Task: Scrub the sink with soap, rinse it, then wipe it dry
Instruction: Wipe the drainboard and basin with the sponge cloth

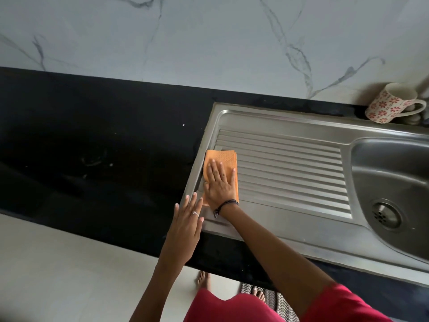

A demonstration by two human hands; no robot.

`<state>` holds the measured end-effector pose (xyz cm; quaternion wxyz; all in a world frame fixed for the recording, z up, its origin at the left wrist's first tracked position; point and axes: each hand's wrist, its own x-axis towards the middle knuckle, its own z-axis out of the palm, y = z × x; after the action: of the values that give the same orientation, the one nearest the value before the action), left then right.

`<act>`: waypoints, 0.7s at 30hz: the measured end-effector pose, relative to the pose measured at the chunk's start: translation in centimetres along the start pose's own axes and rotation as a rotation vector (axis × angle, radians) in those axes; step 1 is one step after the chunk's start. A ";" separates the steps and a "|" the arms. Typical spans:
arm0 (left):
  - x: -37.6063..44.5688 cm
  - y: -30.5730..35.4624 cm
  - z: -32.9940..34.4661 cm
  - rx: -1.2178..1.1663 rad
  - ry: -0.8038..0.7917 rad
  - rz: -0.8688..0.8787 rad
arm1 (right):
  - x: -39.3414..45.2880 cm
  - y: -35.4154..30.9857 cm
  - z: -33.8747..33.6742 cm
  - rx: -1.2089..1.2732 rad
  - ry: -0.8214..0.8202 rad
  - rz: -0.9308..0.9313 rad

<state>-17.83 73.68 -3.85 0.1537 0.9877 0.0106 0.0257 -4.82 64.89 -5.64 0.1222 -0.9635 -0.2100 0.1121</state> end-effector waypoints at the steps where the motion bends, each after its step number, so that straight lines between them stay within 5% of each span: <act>1: -0.1 0.0 -0.1 -0.001 -0.004 -0.007 | -0.2 0.2 0.2 -0.016 -0.002 -0.022; 9: 0.2 2.3 0.2 -0.023 -0.077 0.004 | -3.5 3.6 0.4 -0.045 -0.005 -0.178; 21: 0.0 8.2 3.2 -0.111 -0.150 0.057 | -12.0 18.7 -2.3 -0.046 0.131 0.190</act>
<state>-17.57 64.88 -4.35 0.2079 0.9767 -0.0306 -0.0434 -7.82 42.77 -6.76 0.1023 -0.9869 -0.1120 0.0553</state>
